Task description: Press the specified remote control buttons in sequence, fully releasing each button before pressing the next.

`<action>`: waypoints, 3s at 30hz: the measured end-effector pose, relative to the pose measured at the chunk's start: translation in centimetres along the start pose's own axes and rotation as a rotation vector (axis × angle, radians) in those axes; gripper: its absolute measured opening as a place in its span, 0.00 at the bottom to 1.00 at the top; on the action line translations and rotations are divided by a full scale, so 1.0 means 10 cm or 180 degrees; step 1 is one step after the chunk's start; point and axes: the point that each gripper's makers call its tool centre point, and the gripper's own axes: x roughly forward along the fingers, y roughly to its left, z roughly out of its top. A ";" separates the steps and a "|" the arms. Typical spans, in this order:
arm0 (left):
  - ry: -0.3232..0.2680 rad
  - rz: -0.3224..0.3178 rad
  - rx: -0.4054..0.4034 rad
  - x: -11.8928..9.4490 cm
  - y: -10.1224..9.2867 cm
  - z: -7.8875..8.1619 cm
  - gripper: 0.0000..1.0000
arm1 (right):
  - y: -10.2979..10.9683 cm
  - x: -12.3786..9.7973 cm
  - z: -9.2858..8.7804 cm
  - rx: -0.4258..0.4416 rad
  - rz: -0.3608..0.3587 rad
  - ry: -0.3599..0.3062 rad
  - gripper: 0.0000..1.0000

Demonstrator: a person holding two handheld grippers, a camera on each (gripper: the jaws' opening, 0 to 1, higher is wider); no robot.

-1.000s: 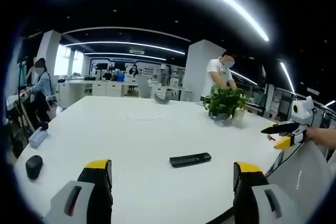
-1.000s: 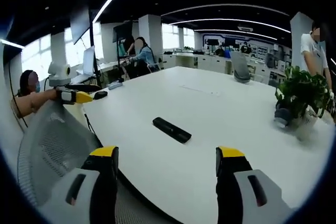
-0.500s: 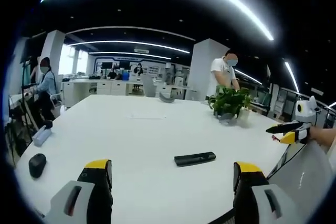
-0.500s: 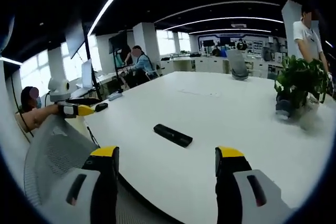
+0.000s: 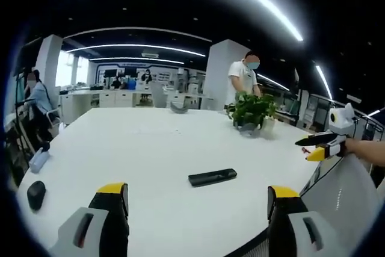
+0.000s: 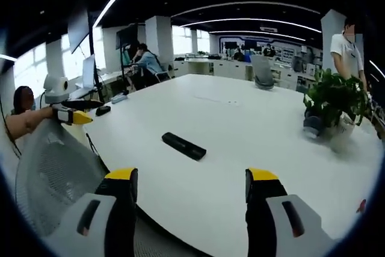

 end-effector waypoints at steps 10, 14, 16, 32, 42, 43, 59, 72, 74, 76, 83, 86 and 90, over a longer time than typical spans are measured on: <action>-0.0025 0.0003 -0.0059 -0.01 0.03 0.00 1.00 | 0.10 0.03 -0.14 -0.0342 0.0020 0.0278 0.75; 0.0052 0.0010 0.0033 -0.01 0.01 -0.04 1.00 | 0.09 0.03 -0.12 -0.0360 0.0047 0.0252 0.74; 0.0063 0.0045 0.0027 -0.01 0.03 -0.05 1.00 | 0.09 0.04 -0.14 -0.0316 0.0111 0.0251 0.74; 0.0361 0.0317 0.0002 0.00 0.16 -0.20 1.00 | 0.14 0.03 -0.12 -0.0687 0.0216 0.0267 0.67; 0.0266 0.0610 0.0100 -0.06 0.27 -0.12 1.00 | 0.17 0.10 -0.48 -0.0569 0.0372 0.0827 0.63; 0.0226 0.0665 0.0097 -0.07 0.29 -0.10 1.00 | 0.20 0.10 -0.48 -0.0641 0.0431 0.0838 0.63; 0.0619 0.0372 0.0148 0.04 0.11 -0.28 1.00 | 0.03 0.09 -0.39 -0.0295 0.0224 0.0658 0.64; 0.0312 0.0255 0.0225 0.00 0.08 -0.12 1.00 | 0.00 0.05 -0.42 -0.0340 0.0117 0.0707 0.59; 0.0288 0.0212 0.0215 0.01 0.12 -0.11 1.00 | 0.01 0.05 -0.37 -0.0357 0.0126 0.0652 0.62; 0.0402 0.0057 0.0233 0.03 0.06 -0.16 1.00 | -0.02 0.05 -0.41 -0.0352 0.0095 0.0702 0.61; 0.0685 -0.0443 0.0301 0.11 -0.17 -0.20 1.00 | -0.05 0.05 -0.43 -0.0258 0.0061 0.0734 0.61; 0.0736 -0.0586 0.0324 0.19 -0.21 -0.13 1.00 | -0.06 0.04 -0.44 -0.0266 0.0045 0.0763 0.61; 0.0872 -0.0688 0.0565 0.35 -0.27 -0.14 1.00 | -0.08 0.04 -0.44 -0.0235 0.0009 0.0748 0.60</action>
